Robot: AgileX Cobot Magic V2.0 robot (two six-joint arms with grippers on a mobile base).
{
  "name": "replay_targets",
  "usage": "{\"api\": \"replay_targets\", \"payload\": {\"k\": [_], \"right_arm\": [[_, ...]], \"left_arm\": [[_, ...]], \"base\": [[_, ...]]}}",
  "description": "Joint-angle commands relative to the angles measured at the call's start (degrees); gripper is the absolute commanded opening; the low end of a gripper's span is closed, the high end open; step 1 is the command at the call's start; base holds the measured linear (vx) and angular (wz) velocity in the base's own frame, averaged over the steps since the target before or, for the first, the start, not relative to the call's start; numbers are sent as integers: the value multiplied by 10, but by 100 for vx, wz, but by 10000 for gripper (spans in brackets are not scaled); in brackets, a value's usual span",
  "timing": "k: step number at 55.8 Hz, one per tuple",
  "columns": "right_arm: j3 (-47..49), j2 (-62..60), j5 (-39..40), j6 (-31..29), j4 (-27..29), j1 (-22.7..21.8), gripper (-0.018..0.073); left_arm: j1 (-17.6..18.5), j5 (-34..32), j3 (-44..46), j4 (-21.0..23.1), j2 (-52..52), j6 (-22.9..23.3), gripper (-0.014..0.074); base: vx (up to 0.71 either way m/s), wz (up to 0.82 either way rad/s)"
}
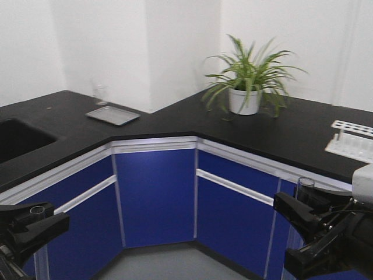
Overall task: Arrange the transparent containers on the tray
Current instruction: 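Drive the base to the counter with the yellow tray, tubes held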
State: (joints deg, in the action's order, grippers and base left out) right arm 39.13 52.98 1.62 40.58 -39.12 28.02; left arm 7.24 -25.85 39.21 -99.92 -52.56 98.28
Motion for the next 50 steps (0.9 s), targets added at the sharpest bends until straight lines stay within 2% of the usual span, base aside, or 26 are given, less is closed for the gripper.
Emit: {"api": "replay_targets", "payload": {"k": [1,50], "right_arm": [[19,-7,37,-3,-4,0,-11],[19,-7,37,-3,-4,0,-11]], "left_arm": [[2,10,15,25,4,5,0],[2,10,15,25,4,5,0]], "base": [[-31,47],[-20,52]]}}
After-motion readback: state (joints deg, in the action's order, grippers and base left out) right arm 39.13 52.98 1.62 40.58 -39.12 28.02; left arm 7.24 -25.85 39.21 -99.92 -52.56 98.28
